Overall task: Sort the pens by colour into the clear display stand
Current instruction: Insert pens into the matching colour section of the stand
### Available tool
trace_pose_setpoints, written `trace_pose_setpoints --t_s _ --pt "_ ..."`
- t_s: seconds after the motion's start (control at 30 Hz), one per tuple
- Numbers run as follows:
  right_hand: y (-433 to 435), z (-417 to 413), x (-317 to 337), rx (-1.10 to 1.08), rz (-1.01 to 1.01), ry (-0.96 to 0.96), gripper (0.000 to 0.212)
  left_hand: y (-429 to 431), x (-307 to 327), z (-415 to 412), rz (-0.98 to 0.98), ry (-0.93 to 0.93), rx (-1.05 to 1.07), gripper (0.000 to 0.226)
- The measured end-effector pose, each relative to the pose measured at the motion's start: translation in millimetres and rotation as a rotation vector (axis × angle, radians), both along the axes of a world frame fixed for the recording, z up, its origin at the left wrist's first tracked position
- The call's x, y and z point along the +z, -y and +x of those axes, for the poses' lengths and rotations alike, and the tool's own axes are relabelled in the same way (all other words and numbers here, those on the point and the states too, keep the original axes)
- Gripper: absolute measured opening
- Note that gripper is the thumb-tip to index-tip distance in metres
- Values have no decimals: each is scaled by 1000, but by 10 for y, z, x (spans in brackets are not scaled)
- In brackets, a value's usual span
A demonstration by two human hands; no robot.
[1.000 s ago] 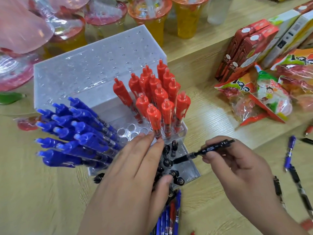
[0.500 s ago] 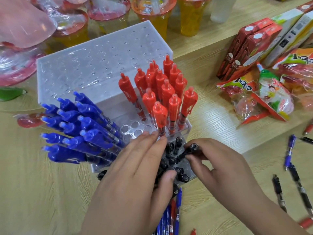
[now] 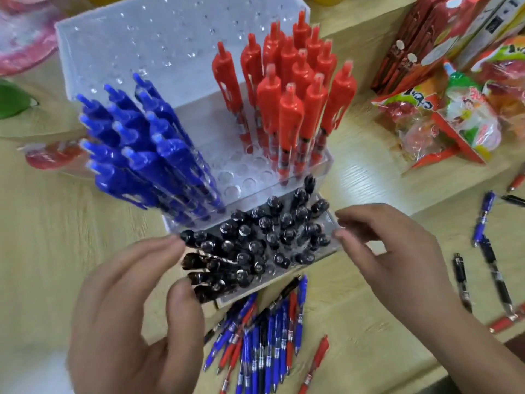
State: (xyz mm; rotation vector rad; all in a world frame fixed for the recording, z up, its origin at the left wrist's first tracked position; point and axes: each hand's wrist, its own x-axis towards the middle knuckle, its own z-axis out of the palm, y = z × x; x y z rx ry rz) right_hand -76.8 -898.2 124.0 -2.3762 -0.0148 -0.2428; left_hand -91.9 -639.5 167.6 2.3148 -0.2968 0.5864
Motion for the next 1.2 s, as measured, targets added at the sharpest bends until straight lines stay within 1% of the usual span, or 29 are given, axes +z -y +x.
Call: trace_pose_setpoints --t_s 0.07,0.1,0.17,0.2,0.23,0.3,0.33,0.37,0.4,0.47,0.6,0.73,0.87,0.93,0.97,1.07,1.2 --pt "-24 -266 -148 -180 140 -43 14 -151 -272 -176 -122 -9 151 14" --pt "-51 -410 -268 -248 193 -108 9 -199 -430 -282 -179 -44 232 15" --pt "-139 -661 -554 -303 240 -330 8 -213 -721 -493 -258 -166 348 12" --pt "-202 -758 -707 -291 237 -457 8 -202 -861 -599 -249 -257 365 14" --pt "-271 -843 -862 -265 218 -566 8 -190 -1009 -697 -197 -365 350 16" --pt "-414 -958 -1146 -220 141 -706 10 -160 -1306 -832 -25 -564 238 16" --pt "-483 -988 -1277 -209 103 -751 12 -131 -1441 -871 76 -614 156 14" --pt "-547 -1001 -1387 -206 70 -770 14 -75 -1563 -880 172 -635 74 14" --pt "-598 -999 -1482 -209 24 -777 14 3 -1667 -858 246 -651 6 19" --pt "-680 -950 -1572 -241 -68 -765 15 160 -1844 -772 372 -693 -65 25" --pt "-763 -830 -1600 -296 -171 -766 20 375 -2047 -579 588 -746 -69 38" --pt "-772 -781 -1637 -303 -153 -770 19 468 -2110 -488 699 -737 -102 35" --pt "-726 -748 -1649 -317 -116 -807 15 516 -2144 -450 666 -798 -80 30" --pt "-645 -727 -1629 -336 -130 -866 16 509 -2084 -448 639 -811 -77 21" --pt "-595 -718 -1614 -341 -141 -887 17 497 -2046 -461 596 -786 -63 17" --pt "-502 -718 -1553 -307 -194 -871 18 431 -1925 -488 485 -709 -76 20" --pt "-560 -666 -1515 -253 -199 -792 29 377 -1851 -458 469 -660 -86 25"
